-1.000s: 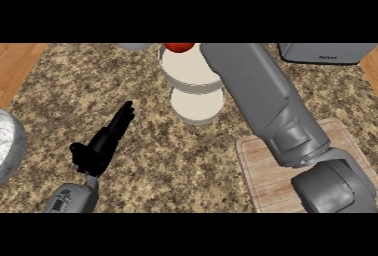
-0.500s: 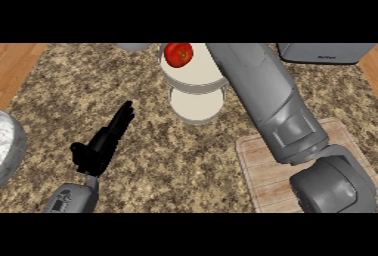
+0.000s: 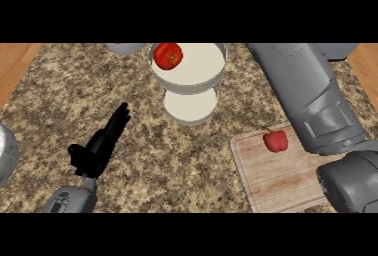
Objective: Pick the tomato from the cutting board and place it in the tiered basket
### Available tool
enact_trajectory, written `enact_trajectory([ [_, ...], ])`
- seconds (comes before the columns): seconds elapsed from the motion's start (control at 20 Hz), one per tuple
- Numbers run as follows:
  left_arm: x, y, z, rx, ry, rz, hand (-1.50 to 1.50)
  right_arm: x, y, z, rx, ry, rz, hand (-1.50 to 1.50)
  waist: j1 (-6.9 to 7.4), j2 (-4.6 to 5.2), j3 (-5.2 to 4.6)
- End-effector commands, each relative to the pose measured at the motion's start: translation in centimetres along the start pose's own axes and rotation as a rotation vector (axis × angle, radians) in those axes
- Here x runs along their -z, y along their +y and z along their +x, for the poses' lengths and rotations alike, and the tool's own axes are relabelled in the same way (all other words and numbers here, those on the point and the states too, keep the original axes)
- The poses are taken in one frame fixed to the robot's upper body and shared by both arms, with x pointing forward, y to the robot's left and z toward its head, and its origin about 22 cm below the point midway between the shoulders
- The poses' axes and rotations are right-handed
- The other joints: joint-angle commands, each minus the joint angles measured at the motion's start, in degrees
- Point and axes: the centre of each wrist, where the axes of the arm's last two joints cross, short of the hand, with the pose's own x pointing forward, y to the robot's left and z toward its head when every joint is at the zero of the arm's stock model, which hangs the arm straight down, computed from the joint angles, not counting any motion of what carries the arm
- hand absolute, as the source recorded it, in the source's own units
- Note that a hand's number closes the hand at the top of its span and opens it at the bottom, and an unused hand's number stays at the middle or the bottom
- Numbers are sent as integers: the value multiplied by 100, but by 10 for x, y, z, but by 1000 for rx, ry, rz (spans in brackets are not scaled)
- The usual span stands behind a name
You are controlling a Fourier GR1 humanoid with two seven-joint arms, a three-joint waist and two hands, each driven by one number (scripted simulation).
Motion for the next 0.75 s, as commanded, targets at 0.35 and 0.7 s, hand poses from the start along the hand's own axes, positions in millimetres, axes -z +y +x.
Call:
enact_trajectory([
  [0.35, -10, 6, 9, -6, 0, 30, 0, 36, -159, -44, 205, -110, -279, -150, -191, -70, 14],
  [0.7, -16, -4, -5, -10, 20, 38, 0, 17, -248, -105, 160, -104, -204, -150, -208, -56, 6],
])
